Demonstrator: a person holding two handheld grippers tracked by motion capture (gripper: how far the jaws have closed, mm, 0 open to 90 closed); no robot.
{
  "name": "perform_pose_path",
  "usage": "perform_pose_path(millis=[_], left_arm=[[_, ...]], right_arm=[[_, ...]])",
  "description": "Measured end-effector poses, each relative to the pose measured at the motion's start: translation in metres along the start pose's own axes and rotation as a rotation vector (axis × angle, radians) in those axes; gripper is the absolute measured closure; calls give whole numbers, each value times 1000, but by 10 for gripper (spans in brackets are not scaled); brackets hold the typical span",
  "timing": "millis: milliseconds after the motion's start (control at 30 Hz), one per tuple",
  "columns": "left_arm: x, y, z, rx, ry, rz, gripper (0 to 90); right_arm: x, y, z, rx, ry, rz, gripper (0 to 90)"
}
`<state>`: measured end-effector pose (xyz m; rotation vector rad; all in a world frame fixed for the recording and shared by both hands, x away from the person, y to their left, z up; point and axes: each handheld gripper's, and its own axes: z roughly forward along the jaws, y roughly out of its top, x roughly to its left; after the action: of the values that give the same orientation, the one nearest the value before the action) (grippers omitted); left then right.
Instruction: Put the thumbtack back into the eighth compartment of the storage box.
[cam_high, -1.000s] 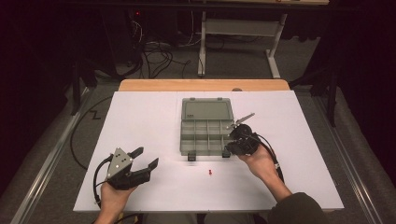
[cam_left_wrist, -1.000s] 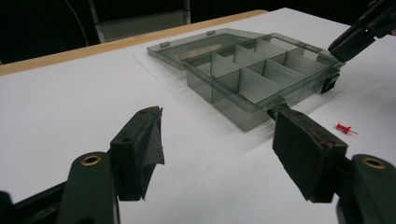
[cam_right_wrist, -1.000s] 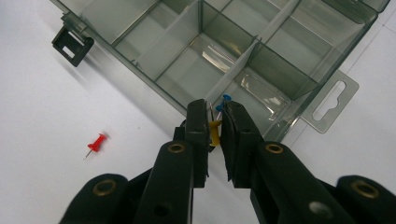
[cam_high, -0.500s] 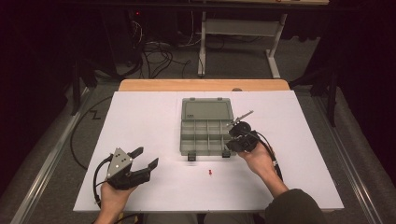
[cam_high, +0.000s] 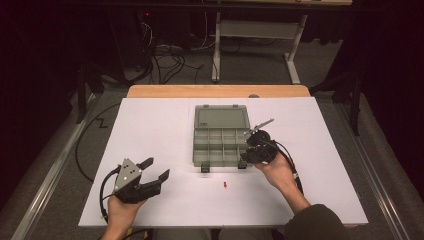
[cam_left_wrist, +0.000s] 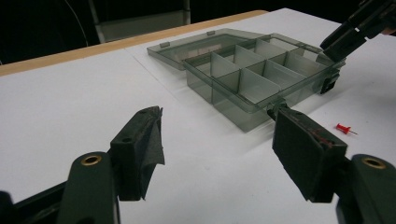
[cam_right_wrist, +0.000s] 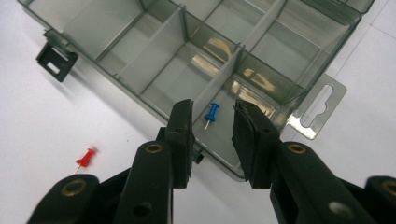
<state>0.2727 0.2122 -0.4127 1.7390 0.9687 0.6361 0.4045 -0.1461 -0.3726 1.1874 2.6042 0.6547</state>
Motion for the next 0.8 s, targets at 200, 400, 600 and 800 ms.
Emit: perform_pose_path(millis=[200,400,600,800], left_arm=[[0,0,0,-1,1,-2,333],[0,0,0,0,0,-2,333],[0,0,0,0,0,-2,332],[0,0,1,0,1,-4,333]], right_arm=[[6,-5,-3,-15,14,-24,669],[10,-10,-5,-25,15,-34,650],[12,-14,-8,-36,28,-38,650],[15,-17,-10,-49,45,-45,650]])
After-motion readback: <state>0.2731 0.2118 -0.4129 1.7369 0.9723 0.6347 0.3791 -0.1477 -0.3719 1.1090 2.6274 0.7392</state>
